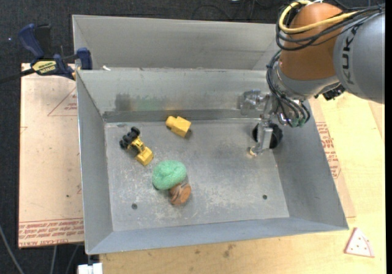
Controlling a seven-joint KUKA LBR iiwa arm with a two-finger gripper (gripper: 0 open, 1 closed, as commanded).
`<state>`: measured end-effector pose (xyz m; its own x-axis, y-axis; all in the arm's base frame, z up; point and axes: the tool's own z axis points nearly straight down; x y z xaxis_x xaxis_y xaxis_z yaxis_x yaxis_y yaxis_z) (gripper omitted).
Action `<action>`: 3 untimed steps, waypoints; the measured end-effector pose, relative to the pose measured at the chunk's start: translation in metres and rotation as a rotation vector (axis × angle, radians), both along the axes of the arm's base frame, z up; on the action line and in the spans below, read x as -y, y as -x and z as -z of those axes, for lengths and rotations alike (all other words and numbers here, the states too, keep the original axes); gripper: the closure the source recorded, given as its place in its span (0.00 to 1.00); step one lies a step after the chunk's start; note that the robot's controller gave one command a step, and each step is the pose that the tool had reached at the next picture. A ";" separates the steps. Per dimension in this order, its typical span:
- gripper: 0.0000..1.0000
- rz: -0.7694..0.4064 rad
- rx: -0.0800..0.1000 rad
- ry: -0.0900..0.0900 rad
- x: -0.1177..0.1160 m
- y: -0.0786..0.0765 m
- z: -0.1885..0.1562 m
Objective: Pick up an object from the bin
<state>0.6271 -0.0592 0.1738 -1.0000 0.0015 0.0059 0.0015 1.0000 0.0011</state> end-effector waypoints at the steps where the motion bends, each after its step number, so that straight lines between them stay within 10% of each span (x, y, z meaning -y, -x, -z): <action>1: 0.00 -0.001 0.008 0.001 0.000 -0.002 -0.005; 3: 0.00 -0.006 0.003 0.001 -0.069 0.008 0.061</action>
Offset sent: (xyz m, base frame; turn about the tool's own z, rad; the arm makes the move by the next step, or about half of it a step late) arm 0.0066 0.0268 -0.0931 -0.0093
